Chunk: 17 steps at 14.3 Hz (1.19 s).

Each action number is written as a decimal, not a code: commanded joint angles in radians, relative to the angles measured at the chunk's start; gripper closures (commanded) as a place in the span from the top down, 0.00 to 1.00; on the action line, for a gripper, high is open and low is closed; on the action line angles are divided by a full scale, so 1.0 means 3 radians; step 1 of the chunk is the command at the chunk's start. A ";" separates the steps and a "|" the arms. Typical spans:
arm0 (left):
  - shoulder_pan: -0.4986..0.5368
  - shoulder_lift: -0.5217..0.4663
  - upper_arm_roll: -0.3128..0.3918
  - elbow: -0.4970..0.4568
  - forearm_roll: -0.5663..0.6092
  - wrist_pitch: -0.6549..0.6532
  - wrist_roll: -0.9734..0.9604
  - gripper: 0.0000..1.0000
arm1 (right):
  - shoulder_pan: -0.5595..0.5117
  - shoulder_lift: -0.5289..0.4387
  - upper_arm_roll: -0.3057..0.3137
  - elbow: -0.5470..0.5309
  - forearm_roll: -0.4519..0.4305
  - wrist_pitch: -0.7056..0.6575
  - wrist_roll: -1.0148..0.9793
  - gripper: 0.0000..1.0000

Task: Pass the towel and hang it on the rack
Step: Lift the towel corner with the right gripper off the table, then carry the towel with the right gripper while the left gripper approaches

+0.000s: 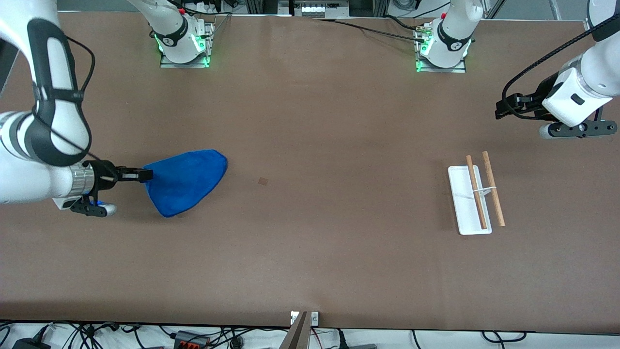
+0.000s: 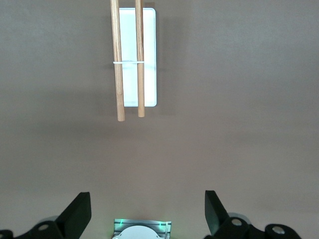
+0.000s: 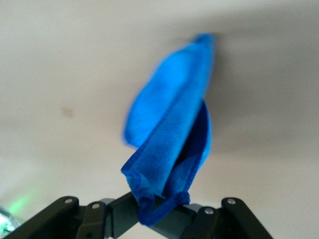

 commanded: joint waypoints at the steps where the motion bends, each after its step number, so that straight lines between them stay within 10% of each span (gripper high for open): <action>1: 0.0020 0.0034 -0.0009 0.0099 -0.0069 -0.0111 0.0015 1.00 | 0.0253 -0.0018 0.0163 0.0520 -0.0020 -0.0308 0.0006 0.00; 9: 0.0020 0.0044 -0.0009 0.0099 -0.0120 -0.0132 0.0035 1.00 | 0.0800 -0.0003 0.1261 0.1237 0.0093 0.0455 0.0561 0.00; 17: -0.0144 0.0585 -0.0049 -0.0049 -0.0456 0.0414 0.1856 1.00 | 0.1491 0.0058 0.1360 0.1233 0.0088 0.1781 0.0904 0.00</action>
